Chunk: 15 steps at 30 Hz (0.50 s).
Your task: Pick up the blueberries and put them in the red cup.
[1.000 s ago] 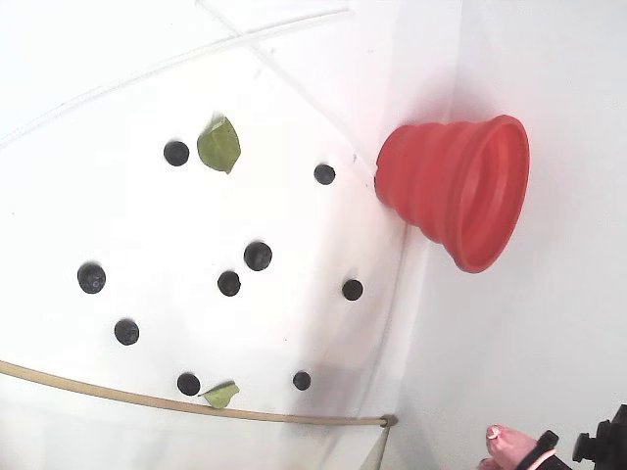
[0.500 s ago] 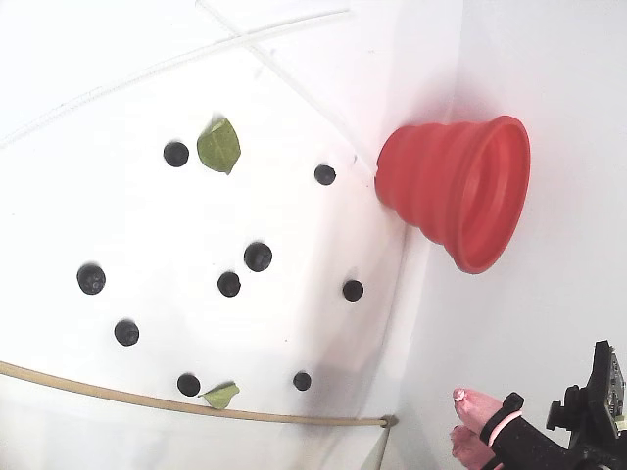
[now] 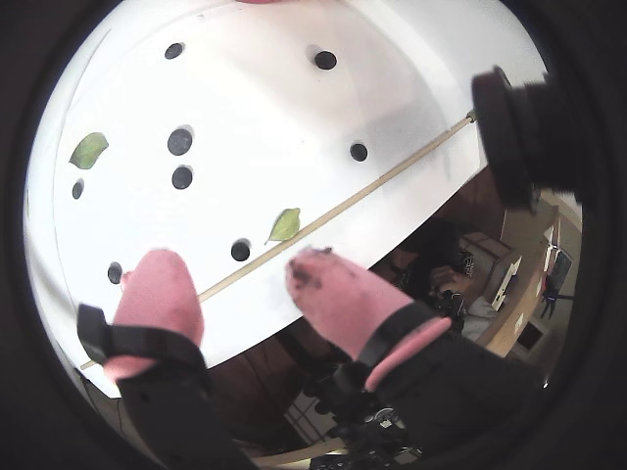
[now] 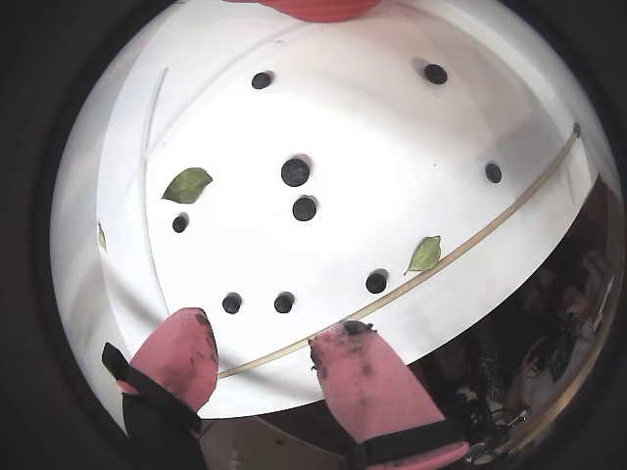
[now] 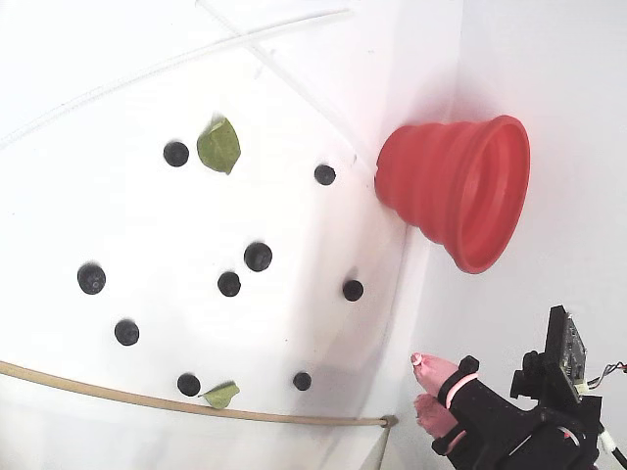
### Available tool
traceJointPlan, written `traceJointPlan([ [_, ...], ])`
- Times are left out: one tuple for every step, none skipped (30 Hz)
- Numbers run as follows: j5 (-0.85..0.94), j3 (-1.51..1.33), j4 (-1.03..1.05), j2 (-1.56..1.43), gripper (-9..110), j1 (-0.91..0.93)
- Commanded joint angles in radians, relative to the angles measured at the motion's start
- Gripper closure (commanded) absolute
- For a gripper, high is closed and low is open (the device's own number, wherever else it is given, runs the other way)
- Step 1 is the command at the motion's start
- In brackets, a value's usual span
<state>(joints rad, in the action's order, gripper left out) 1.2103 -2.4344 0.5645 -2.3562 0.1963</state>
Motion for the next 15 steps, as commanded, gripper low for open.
traceJointPlan([
  [-0.008,0.029,-0.035,0.014,82,-0.011],
  [-0.009,0.029,-0.043,0.018,82,-0.011],
  [-0.009,0.029,-0.052,0.021,82,-0.011],
  [-0.009,0.031,-0.055,0.028,82,-0.009],
  [-0.011,0.031,-0.058,0.034,82,-0.011],
  [-0.011,0.031,-0.071,0.041,82,-0.012],
  [-0.011,0.031,-0.077,0.051,82,-0.014],
  [-0.011,0.034,-0.081,0.061,82,-0.015],
  [-0.012,0.037,-0.091,0.072,82,-0.015],
  [-0.011,0.038,-0.101,0.083,82,-0.015],
  [-0.009,0.04,-0.107,0.092,82,-0.014],
  [-0.009,0.041,-0.12,0.106,82,-0.014],
  [-0.008,0.04,-0.138,0.121,82,-0.015],
  [-0.008,0.038,-0.146,0.126,82,-0.017],
  [-0.006,0.038,-0.155,0.133,82,-0.018],
])
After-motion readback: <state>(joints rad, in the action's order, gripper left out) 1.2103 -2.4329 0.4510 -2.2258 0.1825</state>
